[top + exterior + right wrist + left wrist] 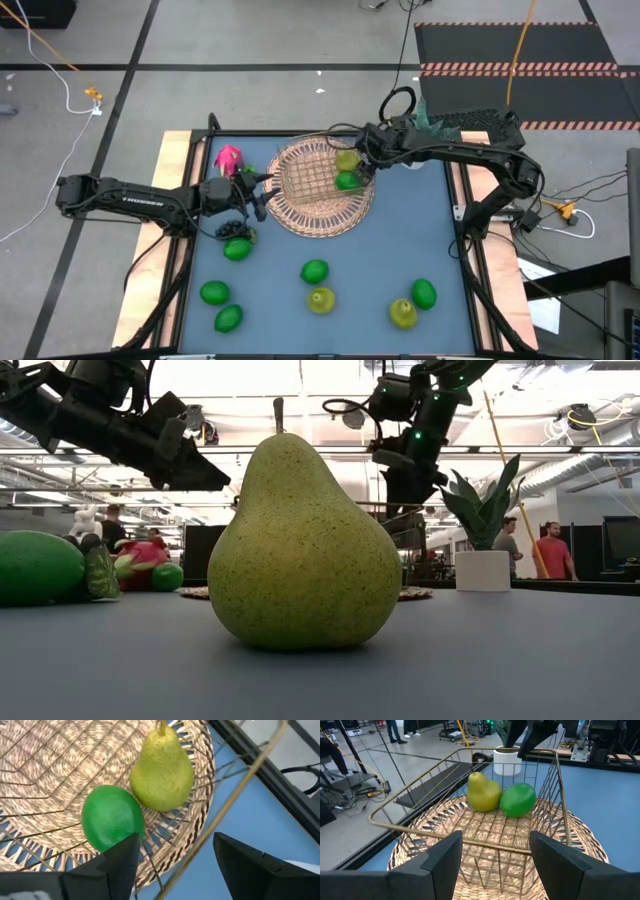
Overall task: Build produce basket
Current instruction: Adjust the wire basket, then put the violet grapes into the wire basket
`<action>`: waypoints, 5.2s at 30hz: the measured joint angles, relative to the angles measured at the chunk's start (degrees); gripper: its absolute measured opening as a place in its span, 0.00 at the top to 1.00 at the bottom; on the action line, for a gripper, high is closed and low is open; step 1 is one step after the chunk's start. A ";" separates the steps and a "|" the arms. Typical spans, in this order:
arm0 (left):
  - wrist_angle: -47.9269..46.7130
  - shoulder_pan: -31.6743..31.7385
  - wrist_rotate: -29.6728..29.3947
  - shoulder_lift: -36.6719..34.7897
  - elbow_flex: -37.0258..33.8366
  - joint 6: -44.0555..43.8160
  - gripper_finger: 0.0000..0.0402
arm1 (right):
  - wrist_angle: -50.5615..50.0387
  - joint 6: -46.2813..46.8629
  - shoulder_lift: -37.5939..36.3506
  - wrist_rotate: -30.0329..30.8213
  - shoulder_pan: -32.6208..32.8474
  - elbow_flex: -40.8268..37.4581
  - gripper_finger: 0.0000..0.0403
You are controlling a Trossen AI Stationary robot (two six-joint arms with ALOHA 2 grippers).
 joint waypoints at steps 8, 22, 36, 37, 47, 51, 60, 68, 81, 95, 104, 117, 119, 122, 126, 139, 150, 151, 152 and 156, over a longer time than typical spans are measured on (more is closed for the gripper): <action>-0.81 0.00 0.01 0.00 0.00 -0.57 0.42 | -0.89 -0.16 -1.32 0.27 -0.71 0.00 0.40; -6.36 -0.14 0.05 0.00 0.00 -6.99 0.42 | 4.57 -1.13 -16.96 0.07 5.02 0.04 0.40; -11.18 -5.43 0.02 -0.01 0.00 -15.56 0.42 | 47.60 -10.69 -16.11 -4.32 21.96 -15.92 0.40; -10.97 -5.99 -0.05 -0.02 0.00 -16.15 0.42 | 49.46 -9.34 -15.40 -5.61 21.82 -16.00 0.40; -11.52 -11.61 -2.48 -0.01 0.00 -20.57 0.42 | 31.89 -14.92 -2.75 -9.47 18.12 3.70 0.40; -13.62 -14.90 -3.42 -0.02 0.00 -23.81 0.42 | 31.95 -23.26 2.91 -7.46 17.38 13.08 0.40; -14.19 -20.80 -9.19 -0.01 0.00 -27.71 0.42 | 42.87 -33.51 6.62 -16.60 18.91 14.94 0.41; -15.26 -23.60 -11.24 0.00 0.00 -27.65 0.42 | 34.08 -24.62 6.57 -14.37 20.90 13.40 0.44; -9.56 -20.77 -15.68 -0.02 0.00 -23.42 0.42 | 8.37 -33.19 6.54 18.97 33.11 24.09 0.43; -22.06 -20.79 -13.80 -0.02 0.02 -27.25 0.42 | 8.41 -31.52 7.22 19.76 26.00 36.94 0.43; -22.56 -20.72 -14.70 -0.02 0.02 -24.84 0.42 | 15.78 -23.05 17.32 8.80 24.05 28.65 0.43; -29.90 -20.66 -23.19 -0.02 0.09 -28.38 0.42 | 36.68 -20.18 31.45 5.84 29.77 27.50 0.43; -34.44 -20.67 -23.18 -0.02 0.11 -30.01 0.42 | 41.09 -20.18 32.96 5.84 30.36 27.50 0.43; -44.18 -20.01 -23.17 -0.11 1.02 -35.91 0.42 | 48.09 -20.20 35.66 5.73 31.07 27.52 0.43; -50.09 -18.88 -23.26 -0.15 2.69 -41.31 0.42 | 55.70 -19.97 39.34 5.86 31.35 27.56 0.43; -65.32 -18.21 -24.72 0.02 10.11 -41.22 0.42 | 62.48 -24.24 46.58 0.89 30.41 31.91 0.39; -78.55 -16.30 -28.60 -0.53 12.70 -61.18 0.42 | 56.16 -21.00 48.26 -5.64 29.96 31.47 0.26; -80.43 -16.19 -28.90 -0.77 13.15 -62.23 0.42 | 56.68 -21.55 47.60 -5.51 30.23 31.66 0.26; -82.40 -16.11 -28.94 -0.93 13.52 -62.64 0.42 | 57.42 -21.95 47.10 -5.37 30.46 31.78 0.26; -82.78 -16.22 -29.34 -1.57 16.25 -59.63 0.42 | 61.43 -22.54 47.19 -5.07 30.77 31.84 0.27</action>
